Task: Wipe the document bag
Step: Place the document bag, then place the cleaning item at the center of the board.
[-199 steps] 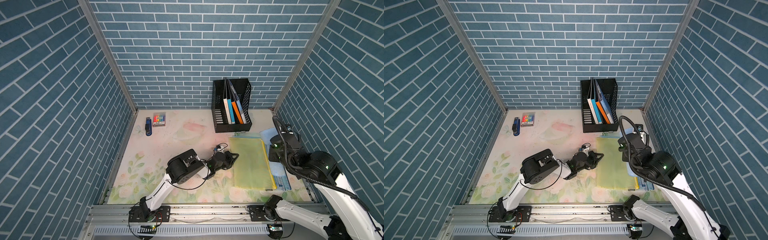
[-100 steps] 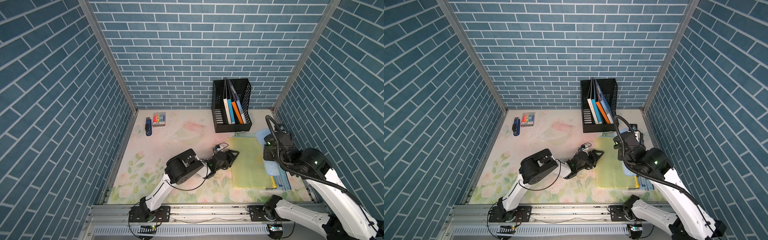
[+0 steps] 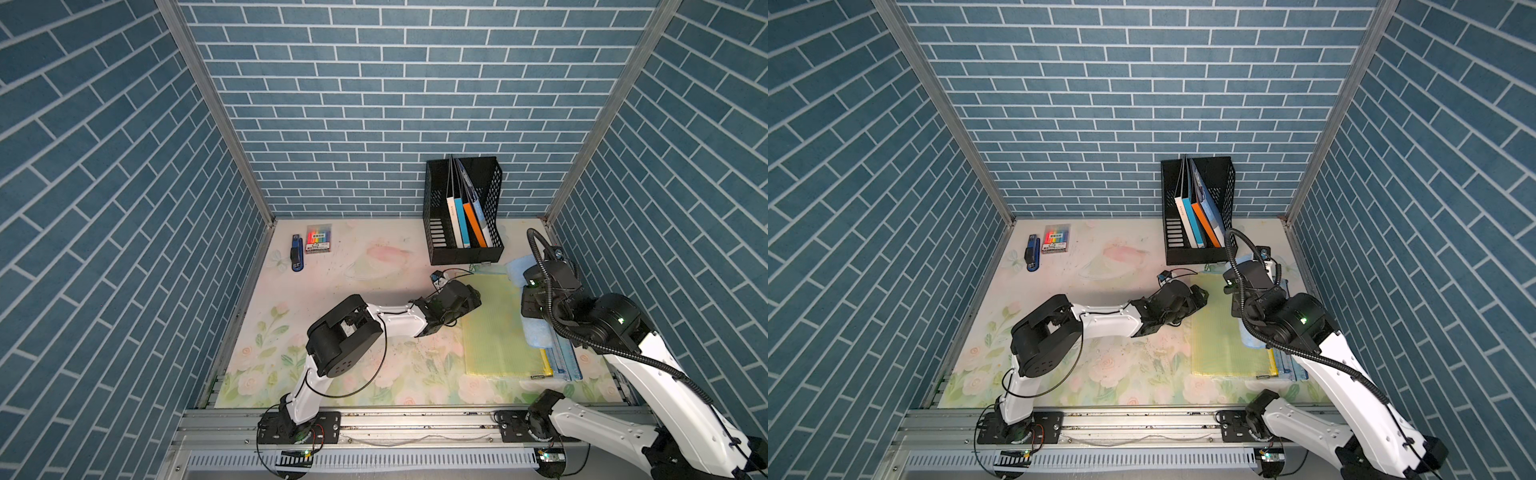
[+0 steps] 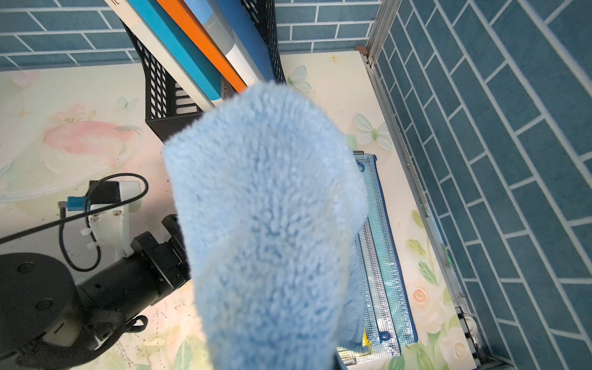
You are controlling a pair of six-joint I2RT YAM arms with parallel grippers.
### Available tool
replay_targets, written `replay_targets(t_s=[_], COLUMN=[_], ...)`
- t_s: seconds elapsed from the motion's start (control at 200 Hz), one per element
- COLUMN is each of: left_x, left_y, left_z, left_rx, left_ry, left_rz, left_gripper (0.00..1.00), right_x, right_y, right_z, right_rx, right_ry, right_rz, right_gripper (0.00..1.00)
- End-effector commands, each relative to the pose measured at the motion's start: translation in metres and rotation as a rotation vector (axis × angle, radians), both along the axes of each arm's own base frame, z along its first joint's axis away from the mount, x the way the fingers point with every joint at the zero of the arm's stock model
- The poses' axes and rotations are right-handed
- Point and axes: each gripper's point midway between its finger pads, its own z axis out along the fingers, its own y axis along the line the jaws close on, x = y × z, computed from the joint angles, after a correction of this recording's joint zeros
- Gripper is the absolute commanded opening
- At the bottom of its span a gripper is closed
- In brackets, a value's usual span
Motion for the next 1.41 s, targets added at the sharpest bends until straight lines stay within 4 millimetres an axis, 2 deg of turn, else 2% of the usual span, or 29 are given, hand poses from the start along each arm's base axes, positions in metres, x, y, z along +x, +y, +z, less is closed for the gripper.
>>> replay_targets(t_s=[0.0,0.15,0.36,0.475,0.59,0.64,0.77,0.885,0.965,1.05,1.115,1.165,1.195,1.315,1.355,1.4], left_x=[0.000,0.009,0.022,0.023,0.024,0.026,0.028,0.022,0.012,0.001,-0.007,-0.011,-0.018,-0.028,-0.031,-0.033], left_y=[0.031,0.050,0.078,0.095,0.132,0.154,0.210,0.260,0.294,0.330,0.353,0.364,0.370,0.382,0.386,0.389], left_z=[-0.030,-0.021,0.010,0.018,0.020,0.030,0.054,0.071,0.073,0.069,0.068,0.073,0.066,0.066,0.065,0.065], left_rx=[0.228,0.307,0.323,0.342,0.357,0.358,0.333,0.391,0.430,0.439,0.440,0.428,0.433,0.439,0.444,0.443], left_ry=[0.030,-0.020,-0.127,-0.167,-0.189,-0.220,-0.286,-0.341,-0.352,-0.342,-0.336,-0.350,-0.341,-0.354,-0.350,-0.348], left_rz=[0.004,0.013,0.000,-0.041,-0.030,-0.009,0.034,0.077,0.108,0.164,0.215,0.242,0.248,0.278,0.286,0.298], left_gripper=[0.92,0.93,0.94,0.92,0.86,0.83,0.75,0.71,0.70,0.68,0.68,0.67,0.67,0.67,0.67,0.67], right_x=[0.004,0.005,0.009,0.012,0.014,0.016,0.023,0.037,0.050,0.063,0.074,0.083,0.089,0.106,0.109,0.114], right_y=[-0.003,-0.001,0.010,0.017,0.029,0.037,0.071,0.107,0.144,0.189,0.210,0.224,0.232,0.271,0.284,0.294], right_z=[0.005,0.002,-0.022,-0.033,-0.046,-0.053,-0.082,-0.103,-0.120,-0.148,-0.165,-0.175,-0.181,-0.199,-0.201,-0.206], right_rx=[0.010,0.023,0.016,0.018,0.030,0.042,0.119,0.188,0.242,0.264,0.223,0.187,0.187,0.204,0.187,0.161], right_ry=[-0.022,-0.005,0.071,0.103,0.146,0.175,0.269,0.317,0.345,0.407,0.438,0.440,0.442,0.486,0.492,0.491], right_rz=[-0.029,-0.028,-0.010,0.001,0.040,0.063,0.133,0.188,0.254,0.328,0.344,0.356,0.364,0.428,0.447,0.448], right_gripper=[0.00,0.00,0.00,0.00,0.00,0.00,0.00,0.00,0.00,0.00,0.00,0.00,0.00,0.00,0.04,0.14])
